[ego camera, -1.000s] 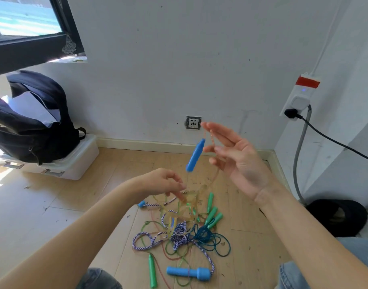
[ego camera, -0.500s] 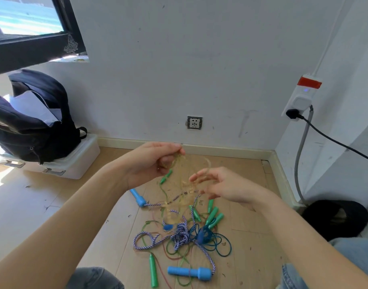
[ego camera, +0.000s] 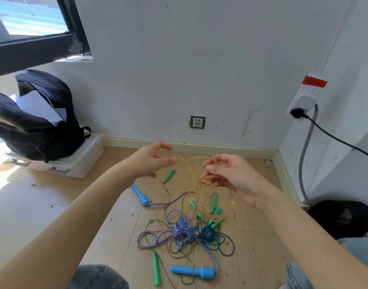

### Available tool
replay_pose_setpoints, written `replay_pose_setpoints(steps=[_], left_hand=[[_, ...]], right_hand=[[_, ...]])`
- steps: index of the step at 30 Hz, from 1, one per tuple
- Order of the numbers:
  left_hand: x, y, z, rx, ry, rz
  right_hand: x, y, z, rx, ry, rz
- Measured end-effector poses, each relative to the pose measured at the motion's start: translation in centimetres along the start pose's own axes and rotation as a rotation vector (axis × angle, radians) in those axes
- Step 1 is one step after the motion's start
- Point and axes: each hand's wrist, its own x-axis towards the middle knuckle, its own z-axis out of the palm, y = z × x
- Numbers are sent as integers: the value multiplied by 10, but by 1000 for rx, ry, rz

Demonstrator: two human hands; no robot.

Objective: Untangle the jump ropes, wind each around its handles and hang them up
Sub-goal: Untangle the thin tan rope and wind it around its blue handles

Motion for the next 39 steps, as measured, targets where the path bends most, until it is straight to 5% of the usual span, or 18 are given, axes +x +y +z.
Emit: replay_pose_setpoints(steps=[4,8,11,13,16,20,24,27,31,34,37,39], left_hand=[[-10,10,21,-67,-319,111],[-5,16,24,-448,-231,89],[0,17,11,-993,-202,-38],[3,12,4,-1102,-135,-84],[7,2,1,-994,-68,-129],[7,-7,1,-429,-9,-186],[1,-11,9,170,-257,-121],[-1,-3,16,-175,-332,3],[2,9,19,-832,-315,-71],[3,9,24,-798,-284,-124],[4,8,32,-824,-191,-177],[7,7,34,-876,-106,-209]], right_hand=[[-3,-6,6,-3,-49,-94],[-4,-10,1,-77,48,-94],[-6,-13,-4,-266,-26,-51],[-4,-11,-3,-403,-57,-23],[0,-6,-3,-380,32,-28],[1,-5,-9,-289,165,-61],[-4,-9,-7,-422,31,-15],[-6,-9,-4,-336,-39,7],[-5,-10,-2,-312,8,-35],[-5,-12,-2,-445,52,-126],[-5,-11,-1,-842,167,-260],[-7,-12,1,-848,187,-306]])
